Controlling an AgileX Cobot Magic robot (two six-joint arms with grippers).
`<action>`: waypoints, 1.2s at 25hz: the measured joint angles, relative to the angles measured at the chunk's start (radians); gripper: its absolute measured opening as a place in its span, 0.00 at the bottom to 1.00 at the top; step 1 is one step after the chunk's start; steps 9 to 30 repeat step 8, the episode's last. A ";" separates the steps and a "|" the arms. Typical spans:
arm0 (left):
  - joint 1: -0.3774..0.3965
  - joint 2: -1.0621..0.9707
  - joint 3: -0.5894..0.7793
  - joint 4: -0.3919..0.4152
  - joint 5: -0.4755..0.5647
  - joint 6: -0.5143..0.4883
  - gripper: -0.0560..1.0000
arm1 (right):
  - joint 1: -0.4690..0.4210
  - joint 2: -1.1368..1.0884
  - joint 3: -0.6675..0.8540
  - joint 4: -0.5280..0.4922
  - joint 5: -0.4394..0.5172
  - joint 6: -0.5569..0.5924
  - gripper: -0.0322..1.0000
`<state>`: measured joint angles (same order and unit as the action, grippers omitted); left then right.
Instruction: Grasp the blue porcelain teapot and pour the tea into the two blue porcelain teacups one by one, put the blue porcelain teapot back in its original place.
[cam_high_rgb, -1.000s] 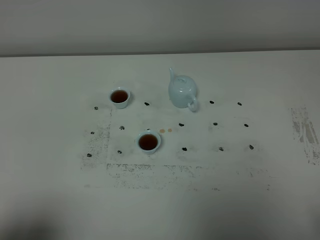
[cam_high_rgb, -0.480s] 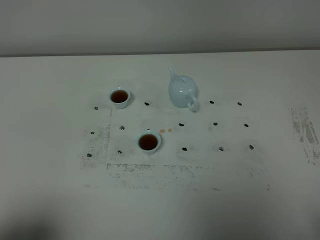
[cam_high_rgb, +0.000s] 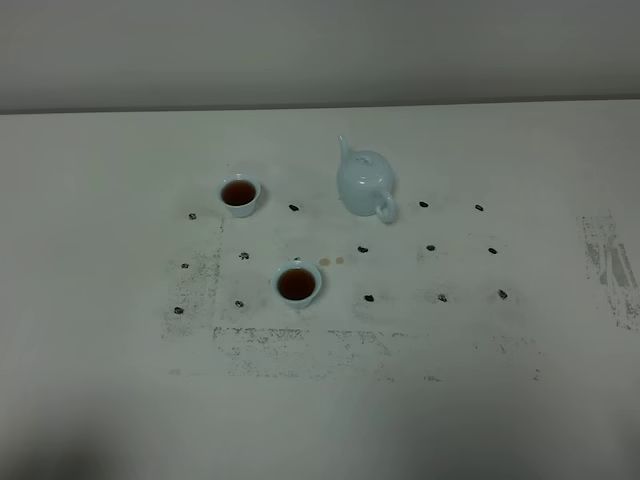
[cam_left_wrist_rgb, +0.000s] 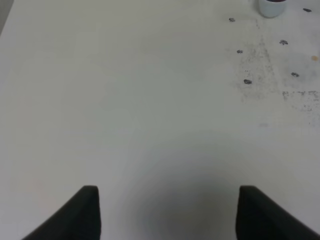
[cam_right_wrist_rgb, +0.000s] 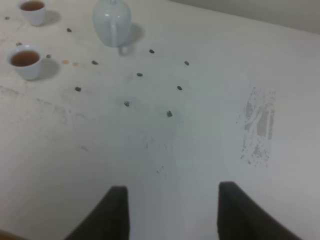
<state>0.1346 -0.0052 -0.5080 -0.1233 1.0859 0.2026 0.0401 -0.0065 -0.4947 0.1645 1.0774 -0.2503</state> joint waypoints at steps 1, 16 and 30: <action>0.000 0.000 0.000 0.000 0.000 0.000 0.58 | 0.000 0.000 0.000 0.000 0.000 0.000 0.45; 0.000 0.000 0.000 0.000 0.000 0.000 0.58 | 0.000 0.000 0.000 0.000 0.000 0.000 0.45; 0.000 0.000 0.000 0.000 0.000 0.000 0.58 | 0.000 0.000 0.000 0.000 0.000 0.000 0.45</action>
